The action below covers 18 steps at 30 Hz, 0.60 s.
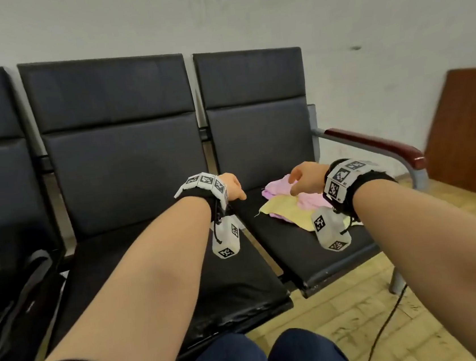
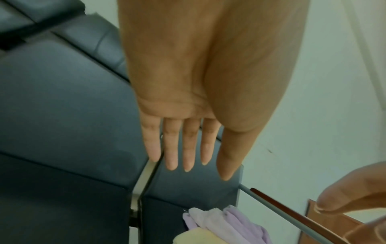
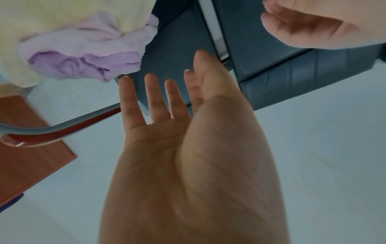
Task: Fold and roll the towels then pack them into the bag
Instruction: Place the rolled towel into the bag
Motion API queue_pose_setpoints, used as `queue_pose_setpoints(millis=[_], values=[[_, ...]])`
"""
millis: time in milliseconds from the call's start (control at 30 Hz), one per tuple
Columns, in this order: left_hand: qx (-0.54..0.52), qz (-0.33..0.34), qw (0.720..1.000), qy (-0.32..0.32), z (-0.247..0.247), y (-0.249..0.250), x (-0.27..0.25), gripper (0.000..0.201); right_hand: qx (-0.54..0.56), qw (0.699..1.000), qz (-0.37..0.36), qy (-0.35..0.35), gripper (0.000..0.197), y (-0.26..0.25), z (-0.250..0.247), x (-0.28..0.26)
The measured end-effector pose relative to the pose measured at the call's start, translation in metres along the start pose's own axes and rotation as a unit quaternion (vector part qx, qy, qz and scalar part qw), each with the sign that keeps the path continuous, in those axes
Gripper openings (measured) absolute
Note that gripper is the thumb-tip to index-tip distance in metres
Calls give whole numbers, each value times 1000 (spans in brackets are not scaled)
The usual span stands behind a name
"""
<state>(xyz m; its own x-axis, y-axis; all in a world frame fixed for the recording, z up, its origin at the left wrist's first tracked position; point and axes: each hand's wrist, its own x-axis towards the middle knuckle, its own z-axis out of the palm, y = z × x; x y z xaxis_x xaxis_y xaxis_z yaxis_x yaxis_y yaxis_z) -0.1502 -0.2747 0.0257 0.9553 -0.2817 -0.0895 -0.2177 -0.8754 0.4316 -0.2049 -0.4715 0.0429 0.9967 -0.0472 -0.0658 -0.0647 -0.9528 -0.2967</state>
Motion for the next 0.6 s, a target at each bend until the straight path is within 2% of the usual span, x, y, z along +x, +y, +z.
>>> queue_pose_setpoints(millis=[133, 233, 267, 333, 400, 600], values=[[-31, 10, 999, 16, 27, 19, 48, 36, -6, 999, 35, 16, 47, 43, -4, 23], [-61, 24, 997, 43, 48, 32, 85, 13, -6, 998, 57, 15, 48, 77, 1, 43], [-77, 25, 995, 53, 56, 34, 94, 15, -5, 998, 65, 16, 48, 88, 6, 50], [-114, 23, 991, 66, 73, 39, 116, 32, -1, 996, 87, 23, 47, 111, 17, 66], [-135, 24, 988, 66, 90, 45, 134, 40, 4, 995, 101, 29, 46, 129, 32, 80], [-201, 16, 979, -18, 145, 50, 181, 54, 51, 987, 121, 94, 40, 168, 66, 124]])
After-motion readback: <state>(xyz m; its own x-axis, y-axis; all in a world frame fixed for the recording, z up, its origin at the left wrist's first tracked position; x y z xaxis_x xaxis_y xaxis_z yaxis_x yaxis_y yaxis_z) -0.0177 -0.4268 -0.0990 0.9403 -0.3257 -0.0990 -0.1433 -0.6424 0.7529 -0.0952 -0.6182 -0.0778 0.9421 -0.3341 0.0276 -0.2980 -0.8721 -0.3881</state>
